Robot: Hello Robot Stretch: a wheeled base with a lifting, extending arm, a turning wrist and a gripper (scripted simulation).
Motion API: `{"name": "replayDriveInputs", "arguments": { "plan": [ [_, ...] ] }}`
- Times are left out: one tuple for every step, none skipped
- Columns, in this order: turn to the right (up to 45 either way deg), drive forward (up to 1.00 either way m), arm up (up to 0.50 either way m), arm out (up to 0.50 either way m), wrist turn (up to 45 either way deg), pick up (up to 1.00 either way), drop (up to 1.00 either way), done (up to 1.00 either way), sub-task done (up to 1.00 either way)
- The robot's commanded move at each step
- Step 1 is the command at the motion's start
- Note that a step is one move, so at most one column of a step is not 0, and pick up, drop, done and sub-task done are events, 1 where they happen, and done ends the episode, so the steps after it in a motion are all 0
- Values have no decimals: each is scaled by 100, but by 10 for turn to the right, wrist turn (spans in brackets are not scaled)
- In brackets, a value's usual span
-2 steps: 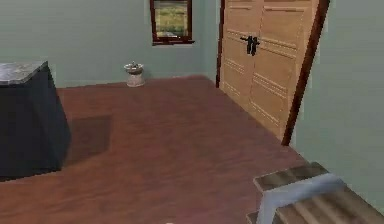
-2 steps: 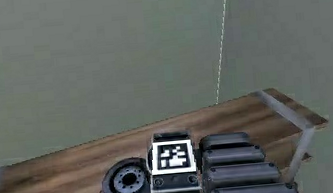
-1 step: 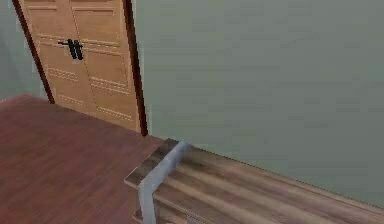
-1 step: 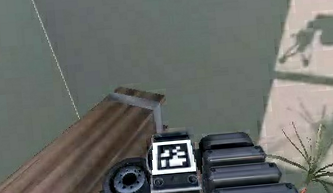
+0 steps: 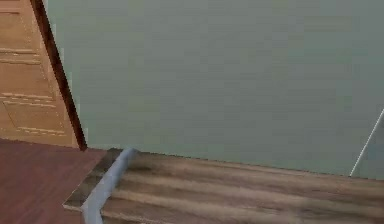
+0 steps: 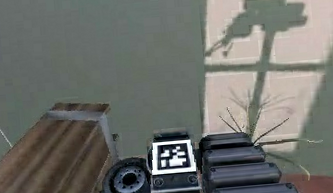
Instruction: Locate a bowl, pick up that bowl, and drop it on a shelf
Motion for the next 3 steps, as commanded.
{"name": "replayDriveInputs", "arguments": {
  "plan": [
    [-450, 0, 0, 0, 0, 0, 0, 0, 0],
    [-450, 0, 0, 0, 0, 0, 0, 0, 0],
    [-450, 0, 0, 0, 0, 0, 0, 0, 0]
  ]
}}
